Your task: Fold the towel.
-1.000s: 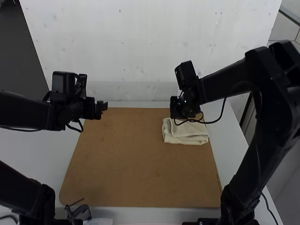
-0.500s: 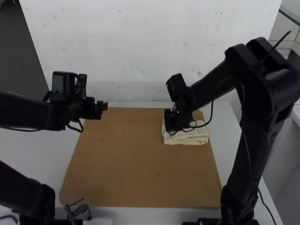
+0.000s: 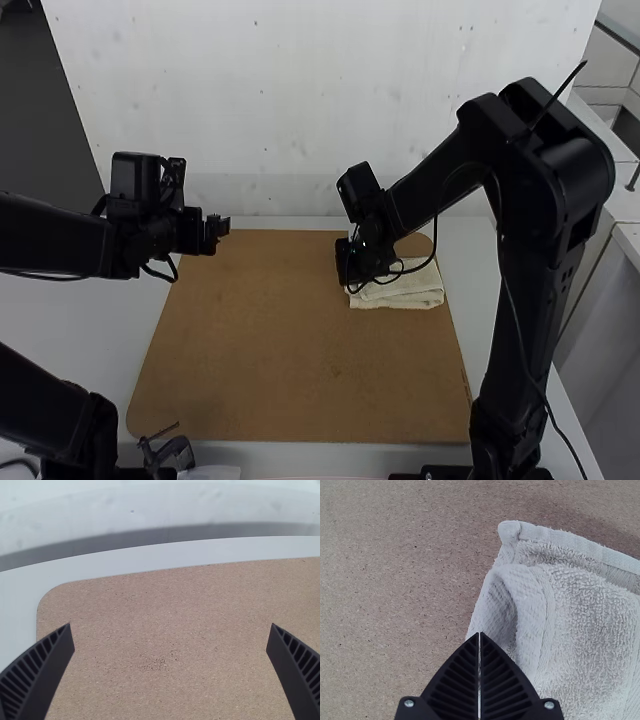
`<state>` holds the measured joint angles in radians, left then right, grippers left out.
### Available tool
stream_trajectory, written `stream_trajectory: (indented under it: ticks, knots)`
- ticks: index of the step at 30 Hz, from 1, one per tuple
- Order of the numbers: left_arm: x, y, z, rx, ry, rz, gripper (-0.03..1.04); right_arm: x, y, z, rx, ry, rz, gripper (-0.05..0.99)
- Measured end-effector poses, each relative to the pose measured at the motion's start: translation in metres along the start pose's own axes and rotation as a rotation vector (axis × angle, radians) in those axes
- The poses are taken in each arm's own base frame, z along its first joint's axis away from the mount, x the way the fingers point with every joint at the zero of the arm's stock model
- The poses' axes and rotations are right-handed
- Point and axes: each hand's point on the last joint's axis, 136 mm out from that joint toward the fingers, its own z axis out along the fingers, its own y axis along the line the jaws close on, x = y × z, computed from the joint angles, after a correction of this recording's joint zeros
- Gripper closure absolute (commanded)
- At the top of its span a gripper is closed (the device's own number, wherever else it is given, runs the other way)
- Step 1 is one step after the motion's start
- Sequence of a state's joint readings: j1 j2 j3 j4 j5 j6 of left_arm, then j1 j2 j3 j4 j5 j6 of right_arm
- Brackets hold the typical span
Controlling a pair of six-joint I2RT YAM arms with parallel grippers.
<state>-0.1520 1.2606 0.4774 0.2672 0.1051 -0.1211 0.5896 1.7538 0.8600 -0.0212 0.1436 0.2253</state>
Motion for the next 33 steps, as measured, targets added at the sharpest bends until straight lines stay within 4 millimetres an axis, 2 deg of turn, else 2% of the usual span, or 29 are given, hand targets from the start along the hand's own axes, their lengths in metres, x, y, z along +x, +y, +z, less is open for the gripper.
stream_trajectory:
  ticks: [4, 12, 13, 14, 17, 18, 19, 27, 31, 33]
  knots:
    - [-0.001, 0.000, 0.000, 0.001, -0.004, 0.001, 0.02, -0.005, -0.003, -0.003, 0.000, -0.013, 0.010, 0.92]
    - [-0.001, -0.003, 0.000, 0.007, -0.006, 0.005, 0.02, -0.049, -0.022, -0.050, -0.013, -0.153, 0.081, 0.92]
    - [-0.001, -0.003, 0.000, 0.007, -0.006, 0.005, 0.02, -0.052, -0.023, -0.054, -0.016, -0.164, 0.086, 0.89]
    - [-0.001, -0.003, 0.000, 0.007, -0.006, 0.005, 0.02, -0.055, -0.026, -0.057, -0.015, -0.175, 0.094, 0.73]
    - [-0.001, -0.003, 0.000, 0.007, -0.006, 0.005, 0.02, -0.063, -0.036, -0.065, -0.016, -0.212, 0.120, 0.14]
    - [-0.002, -0.003, 0.000, 0.007, -0.007, 0.005, 0.02, -0.065, -0.044, -0.068, -0.007, -0.227, 0.135, 0.02]
    - [-0.001, -0.003, 0.000, 0.007, -0.006, 0.005, 0.02, -0.066, -0.050, -0.069, 0.001, -0.234, 0.147, -0.03]
    - [-0.004, 0.002, -0.004, -0.005, -0.021, 0.003, 0.03, -0.068, -0.126, -0.093, 0.118, -0.321, 0.216, -0.03]
    - [-0.023, 0.009, -0.018, -0.026, -0.089, 0.038, 0.03, -0.069, -0.168, -0.118, 0.173, -0.380, 0.264, -0.03]
    - [-0.036, 0.012, -0.028, -0.040, -0.132, 0.070, 0.03, -0.070, -0.185, -0.139, 0.192, -0.435, 0.283, -0.03]
